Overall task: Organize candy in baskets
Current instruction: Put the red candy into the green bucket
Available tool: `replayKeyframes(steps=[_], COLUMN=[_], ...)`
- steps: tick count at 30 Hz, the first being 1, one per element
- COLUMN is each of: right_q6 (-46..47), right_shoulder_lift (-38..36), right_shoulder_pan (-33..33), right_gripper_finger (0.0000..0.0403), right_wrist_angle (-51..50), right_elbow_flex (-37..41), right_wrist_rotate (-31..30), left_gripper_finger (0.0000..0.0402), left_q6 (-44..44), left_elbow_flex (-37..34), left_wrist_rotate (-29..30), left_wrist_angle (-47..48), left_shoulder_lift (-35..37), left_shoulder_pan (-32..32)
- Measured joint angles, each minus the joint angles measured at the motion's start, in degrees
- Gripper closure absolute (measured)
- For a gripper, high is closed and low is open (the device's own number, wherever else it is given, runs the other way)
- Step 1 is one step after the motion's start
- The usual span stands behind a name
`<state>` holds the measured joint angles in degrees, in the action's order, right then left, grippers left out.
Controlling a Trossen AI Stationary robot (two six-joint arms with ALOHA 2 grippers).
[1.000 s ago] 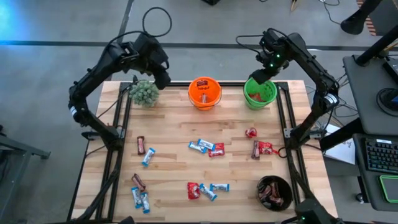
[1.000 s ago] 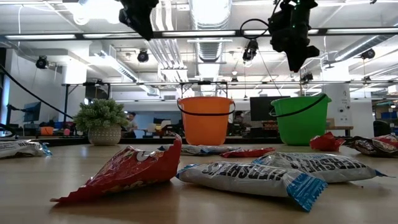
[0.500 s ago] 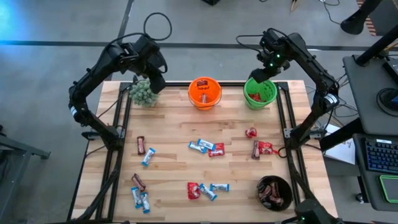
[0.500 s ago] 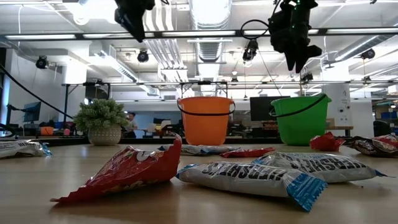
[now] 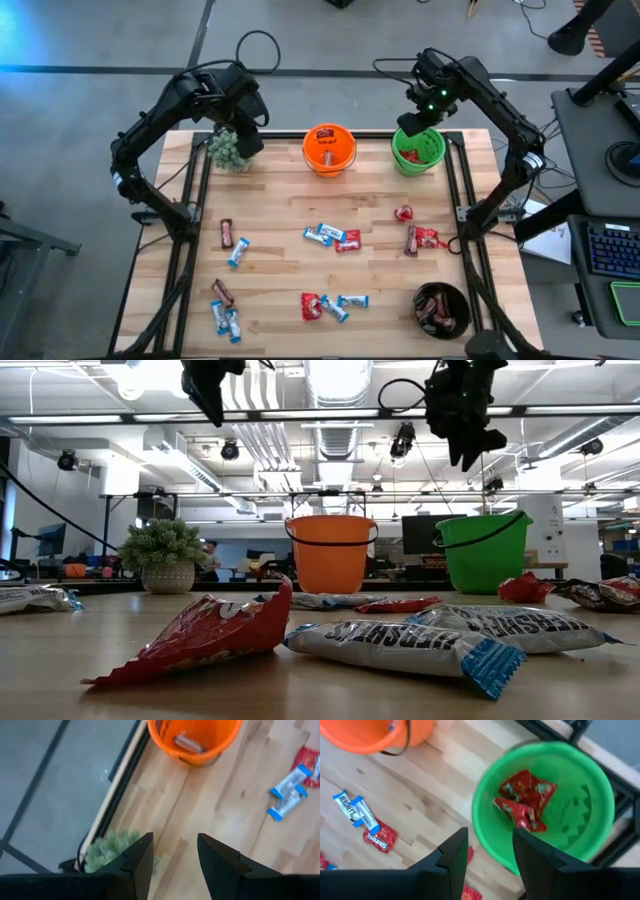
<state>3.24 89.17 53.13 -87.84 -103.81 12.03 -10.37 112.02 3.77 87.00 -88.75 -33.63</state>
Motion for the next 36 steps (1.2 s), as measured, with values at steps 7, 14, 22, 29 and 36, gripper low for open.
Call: replayKeyframes(steps=[7,14,22,29,36], right_q6=[-0.3,-0.3,2.2,5.3,9.0], right_shoulder_lift=[0.0,0.0,0.0,0.0,0.0], right_shoulder_pan=[-2.6,-3.6,-6.1,-10.1,-15.6], right_gripper_finger=[0.0252,0.0261,0.0256,0.0258,0.0261], right_wrist_angle=[1.7,2.0,2.1,1.5,1.1], right_elbow_flex=[0.0,0.0,0.0,0.0,0.0], right_wrist_rotate=[0.0,0.0,0.0,0.0,0.0], left_gripper_finger=[0.0227,0.0226,0.0247,0.0248,0.0248], left_q6=[3.2,5.0,8.5,11.7,13.1], left_elbow_flex=[5.2,7.9,1.2,-6.7,-14.1], left_wrist_rotate=[-1.3,-14.6,-14.9,-14.8,-15.3], left_wrist_angle=[3.0,3.0,3.0,3.0,3.0], left_shoulder_lift=[-0.4,1.1,6.2,11.1,15.1], left_shoulder_pan=[0.0,0.9,4.6,8.0,11.1])
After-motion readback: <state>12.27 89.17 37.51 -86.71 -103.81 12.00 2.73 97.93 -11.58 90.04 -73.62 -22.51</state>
